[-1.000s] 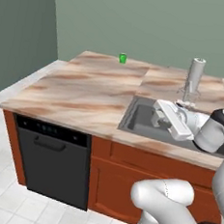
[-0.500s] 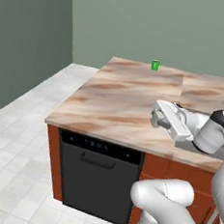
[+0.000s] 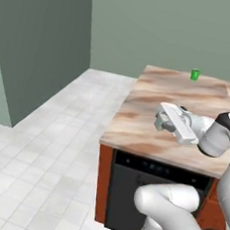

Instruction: Pick up the marshmallow and place it in the cup of hot chocolate on the dining counter.

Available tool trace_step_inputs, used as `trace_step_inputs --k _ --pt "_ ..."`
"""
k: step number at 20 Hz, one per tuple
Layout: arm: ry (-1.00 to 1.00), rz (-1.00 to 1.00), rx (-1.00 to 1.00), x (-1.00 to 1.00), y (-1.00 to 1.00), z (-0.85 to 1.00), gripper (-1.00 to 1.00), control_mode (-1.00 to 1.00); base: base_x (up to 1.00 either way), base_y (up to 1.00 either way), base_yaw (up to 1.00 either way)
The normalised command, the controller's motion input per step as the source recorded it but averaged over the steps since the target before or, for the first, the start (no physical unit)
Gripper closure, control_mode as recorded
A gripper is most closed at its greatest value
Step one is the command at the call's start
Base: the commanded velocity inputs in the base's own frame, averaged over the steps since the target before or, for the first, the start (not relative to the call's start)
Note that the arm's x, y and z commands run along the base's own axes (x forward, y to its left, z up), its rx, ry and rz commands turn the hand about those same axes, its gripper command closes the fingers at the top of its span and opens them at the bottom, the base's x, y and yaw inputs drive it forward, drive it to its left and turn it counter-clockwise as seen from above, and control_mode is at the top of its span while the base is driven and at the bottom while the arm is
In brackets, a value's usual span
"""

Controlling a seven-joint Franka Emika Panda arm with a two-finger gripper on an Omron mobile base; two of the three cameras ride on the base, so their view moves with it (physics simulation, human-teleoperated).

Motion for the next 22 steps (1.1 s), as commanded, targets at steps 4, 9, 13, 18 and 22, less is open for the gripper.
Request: trace_step_inputs --k 4,9,13,18,22 --pt "0.00 0.00 0.00 0.00 0.00 0.00 1.00 1.00 0.44 1.00 0.00" --pt "0.00 0.00 0.00 0.00 0.00 0.00 1.00 1.00 0.80 1.00 0.00" --pt "0.00 0.00 0.00 0.00 0.00 0.00 1.00 1.00 1.00 1.00 -0.11" --pt "0.00 0.00 0.00 0.00 0.00 0.00 1.00 1.00 1.00 1.00 -0.32" --pt "0.00 0.00 0.00 0.00 0.00 0.00 1.00 1.00 1.00 0.93 -0.50"
